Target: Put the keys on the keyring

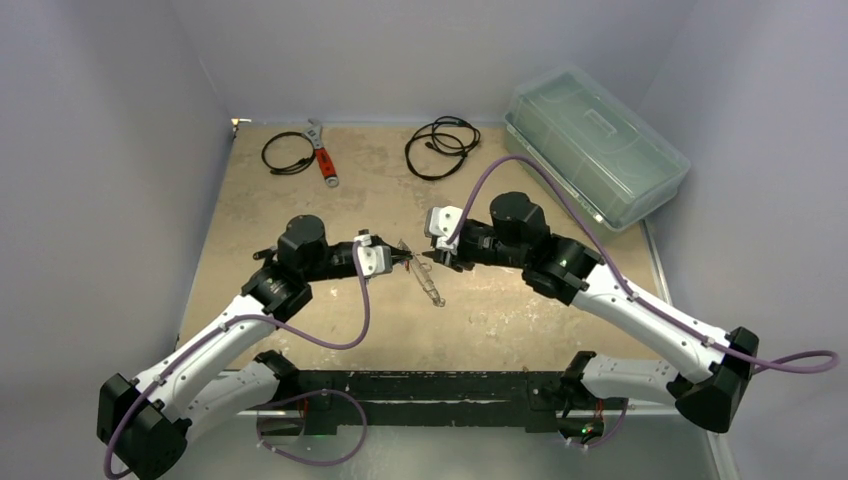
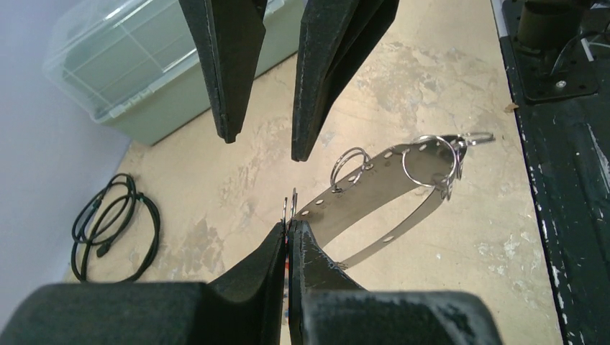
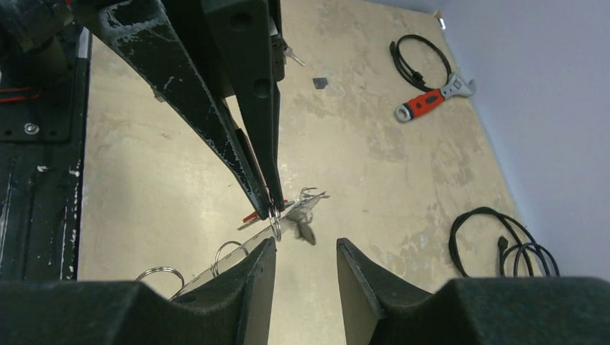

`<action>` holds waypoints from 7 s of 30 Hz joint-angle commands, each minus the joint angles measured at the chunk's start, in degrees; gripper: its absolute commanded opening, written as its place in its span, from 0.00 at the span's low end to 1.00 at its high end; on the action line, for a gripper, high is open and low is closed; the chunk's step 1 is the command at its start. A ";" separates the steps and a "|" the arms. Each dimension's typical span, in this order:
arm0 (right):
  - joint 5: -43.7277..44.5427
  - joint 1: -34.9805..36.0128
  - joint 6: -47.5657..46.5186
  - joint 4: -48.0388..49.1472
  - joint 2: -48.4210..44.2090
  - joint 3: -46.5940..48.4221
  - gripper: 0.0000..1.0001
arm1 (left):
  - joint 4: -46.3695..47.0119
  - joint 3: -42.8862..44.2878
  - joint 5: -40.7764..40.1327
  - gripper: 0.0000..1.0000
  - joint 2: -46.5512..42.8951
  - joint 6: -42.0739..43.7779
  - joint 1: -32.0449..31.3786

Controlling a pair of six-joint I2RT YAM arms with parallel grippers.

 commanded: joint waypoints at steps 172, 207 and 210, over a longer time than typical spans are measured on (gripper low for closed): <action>-7.77 1.68 0.11 4.73 1.77 1.29 0.00 | -5.35 -2.48 -6.92 0.34 -9.47 20.58 -5.79; -5.57 1.68 1.05 11.91 -2.91 -1.77 0.00 | 10.33 -3.24 3.16 0.25 -5.11 2.47 -1.42; -6.47 1.68 1.08 12.24 -3.14 -1.86 0.00 | 10.17 -3.19 2.43 0.23 -4.72 2.12 -1.29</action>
